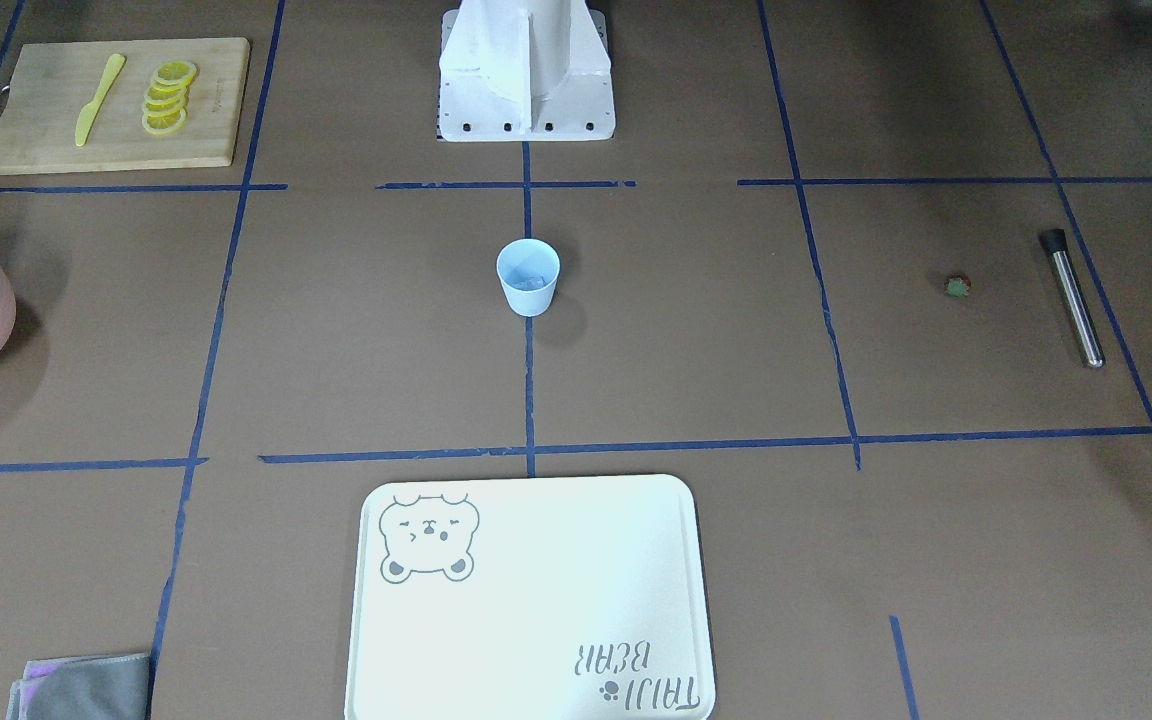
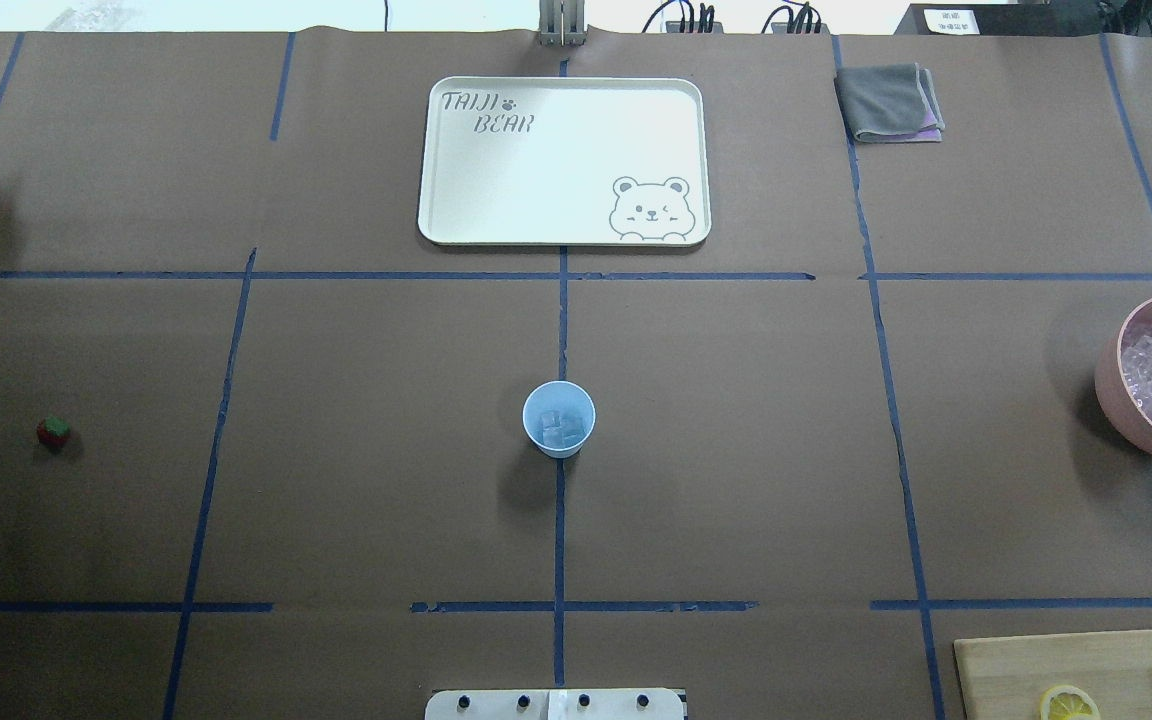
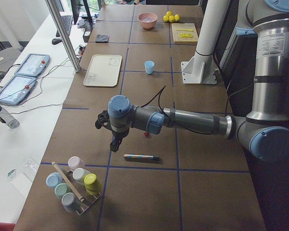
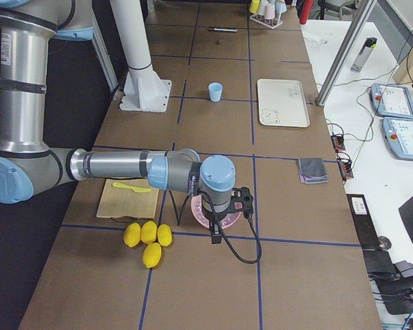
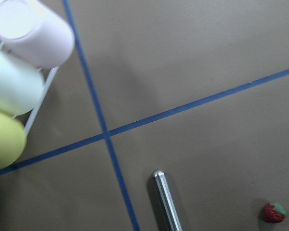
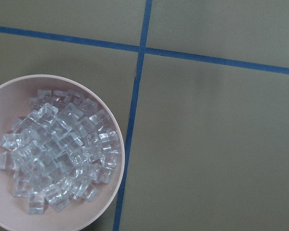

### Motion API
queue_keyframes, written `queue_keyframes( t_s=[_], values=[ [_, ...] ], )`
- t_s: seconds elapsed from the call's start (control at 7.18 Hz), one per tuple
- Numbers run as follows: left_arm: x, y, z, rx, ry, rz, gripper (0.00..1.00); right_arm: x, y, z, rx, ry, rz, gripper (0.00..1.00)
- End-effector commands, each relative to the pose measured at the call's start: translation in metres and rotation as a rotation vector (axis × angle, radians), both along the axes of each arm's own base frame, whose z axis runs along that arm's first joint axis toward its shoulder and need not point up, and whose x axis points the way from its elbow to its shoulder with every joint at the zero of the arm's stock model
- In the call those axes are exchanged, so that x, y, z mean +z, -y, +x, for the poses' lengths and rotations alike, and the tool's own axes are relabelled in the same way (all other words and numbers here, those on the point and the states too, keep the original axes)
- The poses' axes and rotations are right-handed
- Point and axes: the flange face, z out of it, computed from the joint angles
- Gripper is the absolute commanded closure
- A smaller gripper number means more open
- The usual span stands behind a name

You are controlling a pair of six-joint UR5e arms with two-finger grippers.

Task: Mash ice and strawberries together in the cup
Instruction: 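Lower the left gripper onto the strawberry and grasp it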

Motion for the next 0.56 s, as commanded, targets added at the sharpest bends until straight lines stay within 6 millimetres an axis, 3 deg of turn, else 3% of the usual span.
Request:
queue_keyframes(
  t_s=[0.0,0.14,0.42],
  values=[
    [-0.013,-0.004,0.049,-0.047,-0.025,-0.117,0.0,-0.001,0.0,0.0,-0.001,0.0,0.002,0.01],
    [-0.005,-0.011,0.059,-0.108,0.018,-0.104,0.0,-0.001,-0.001,0.0,-0.003,-0.002,0.005,0.01],
    [0.008,-0.048,0.116,-0.194,-0.018,-0.146,0.0,0.002,-0.003,0.0,-0.006,-0.001,0.0,0.01]
  ],
)
